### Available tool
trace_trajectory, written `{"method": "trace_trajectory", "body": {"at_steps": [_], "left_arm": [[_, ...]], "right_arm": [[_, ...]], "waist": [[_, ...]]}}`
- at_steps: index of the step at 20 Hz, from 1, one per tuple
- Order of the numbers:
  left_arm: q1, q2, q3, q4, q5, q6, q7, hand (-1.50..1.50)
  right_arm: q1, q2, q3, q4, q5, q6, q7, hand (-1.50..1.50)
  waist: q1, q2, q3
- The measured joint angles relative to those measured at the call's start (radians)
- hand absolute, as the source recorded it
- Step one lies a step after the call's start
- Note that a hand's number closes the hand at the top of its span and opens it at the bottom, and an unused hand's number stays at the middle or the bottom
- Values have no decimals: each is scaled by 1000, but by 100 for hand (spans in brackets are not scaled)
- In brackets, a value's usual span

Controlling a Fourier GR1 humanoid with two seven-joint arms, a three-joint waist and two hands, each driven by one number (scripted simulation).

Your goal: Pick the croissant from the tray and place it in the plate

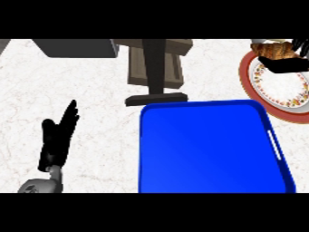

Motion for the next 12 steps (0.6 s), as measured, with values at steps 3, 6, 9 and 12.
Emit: {"method": "trace_trajectory", "body": {"at_steps": [3,6,9,12], "left_arm": [[-1,7,6,-11,6,-13,5,0],[2,2,2,-21,0,-12,14,0],[-8,-1,3,-18,-6,-7,18,0],[-5,-1,-5,-30,-12,-10,19,0]], "right_arm": [[-35,-47,-24,141,-4,-37,-60,150],[-73,-77,-32,276,7,-74,-97,150],[-93,-118,-41,394,9,-61,-137,150],[-109,-136,-46,504,9,-39,-174,150]], "waist": [[5,2,0],[9,3,0],[12,5,1],[21,9,1]]}}
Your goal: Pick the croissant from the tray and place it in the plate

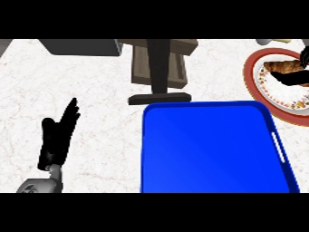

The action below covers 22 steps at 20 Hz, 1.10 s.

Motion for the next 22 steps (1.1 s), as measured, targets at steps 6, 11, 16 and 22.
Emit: {"method": "trace_trajectory", "body": {"at_steps": [6,11,16,22], "left_arm": [[-9,-6,-4,3,1,-6,-3,0],[-2,-17,-7,9,-2,-3,-16,0],[5,-13,-3,4,-3,-4,-12,0],[0,-1,14,4,7,-10,-4,0]], "right_arm": [[-31,-58,9,170,13,129,-41,-150],[-41,-76,6,241,6,179,-152,-150],[-55,-96,-97,244,-113,235,-314,-150],[-53,-128,-283,273,-313,333,-411,-150]], "waist": [[10,6,1],[12,6,1],[3,4,3],[-8,1,2]]}}
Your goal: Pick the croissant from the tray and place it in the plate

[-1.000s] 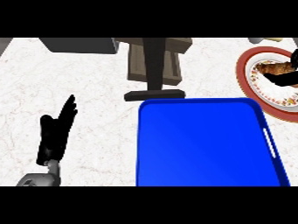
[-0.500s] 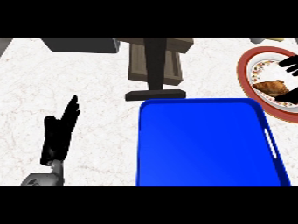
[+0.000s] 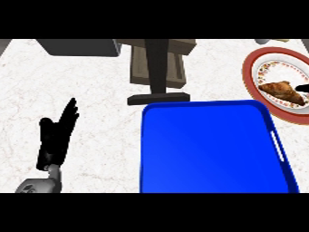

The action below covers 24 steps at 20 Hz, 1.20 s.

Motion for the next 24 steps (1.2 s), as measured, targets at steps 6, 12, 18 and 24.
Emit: {"method": "trace_trajectory", "body": {"at_steps": [6,12,18,24], "left_arm": [[5,-18,-18,-5,-15,9,-4,0],[-15,-18,-15,-1,-18,9,12,0],[-12,-21,-17,-11,-19,7,22,0],[-8,-17,-13,-23,-14,-3,25,0]], "right_arm": [[32,-55,-70,38,-84,124,-50,-150],[86,-63,-77,36,-112,191,-133,-150],[102,-37,-62,29,-116,170,-165,-150],[121,-17,-44,29,-107,91,-160,-150]], "waist": [[12,5,0],[14,5,0],[19,5,0],[20,5,0]]}}
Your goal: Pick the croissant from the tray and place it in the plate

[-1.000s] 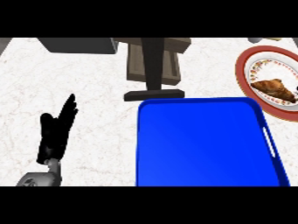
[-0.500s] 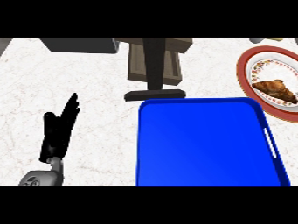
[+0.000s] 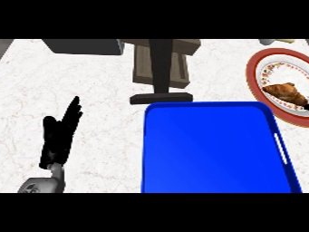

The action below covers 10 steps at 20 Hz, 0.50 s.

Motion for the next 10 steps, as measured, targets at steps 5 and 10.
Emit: {"method": "trace_trajectory", "body": {"at_steps": [5,10], "left_arm": [[18,1,-1,-5,-4,-3,-9,0],[15,9,12,2,5,-15,-22,0]], "right_arm": [[7,-4,8,4,-1,-34,12,-150],[29,-13,15,10,2,-67,4,-150]], "waist": [[0,0,0],[1,2,1]]}}
